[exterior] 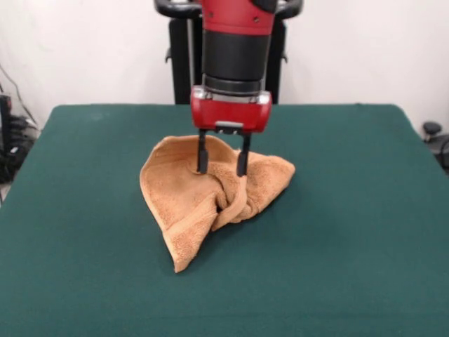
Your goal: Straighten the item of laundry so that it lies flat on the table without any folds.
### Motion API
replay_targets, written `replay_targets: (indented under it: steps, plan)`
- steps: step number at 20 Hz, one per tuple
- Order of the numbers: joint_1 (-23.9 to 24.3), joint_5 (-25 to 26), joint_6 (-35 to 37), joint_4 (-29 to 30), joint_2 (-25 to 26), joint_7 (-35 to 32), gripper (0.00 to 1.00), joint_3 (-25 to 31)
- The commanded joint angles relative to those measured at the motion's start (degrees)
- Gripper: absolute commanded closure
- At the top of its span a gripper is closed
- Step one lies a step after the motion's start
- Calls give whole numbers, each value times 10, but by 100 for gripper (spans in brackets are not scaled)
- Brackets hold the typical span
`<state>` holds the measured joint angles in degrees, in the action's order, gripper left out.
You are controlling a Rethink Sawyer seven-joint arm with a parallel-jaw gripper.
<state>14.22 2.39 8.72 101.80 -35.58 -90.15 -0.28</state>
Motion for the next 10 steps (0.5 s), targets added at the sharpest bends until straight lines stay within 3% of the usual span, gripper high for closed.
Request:
replay_targets:
  steps: [1, 10]
  plan:
    - [-18, 36, -67, -22, 51, -68, 0, 45]
    - [-47, 34, -117, -53, 111, -87, 0, 27]
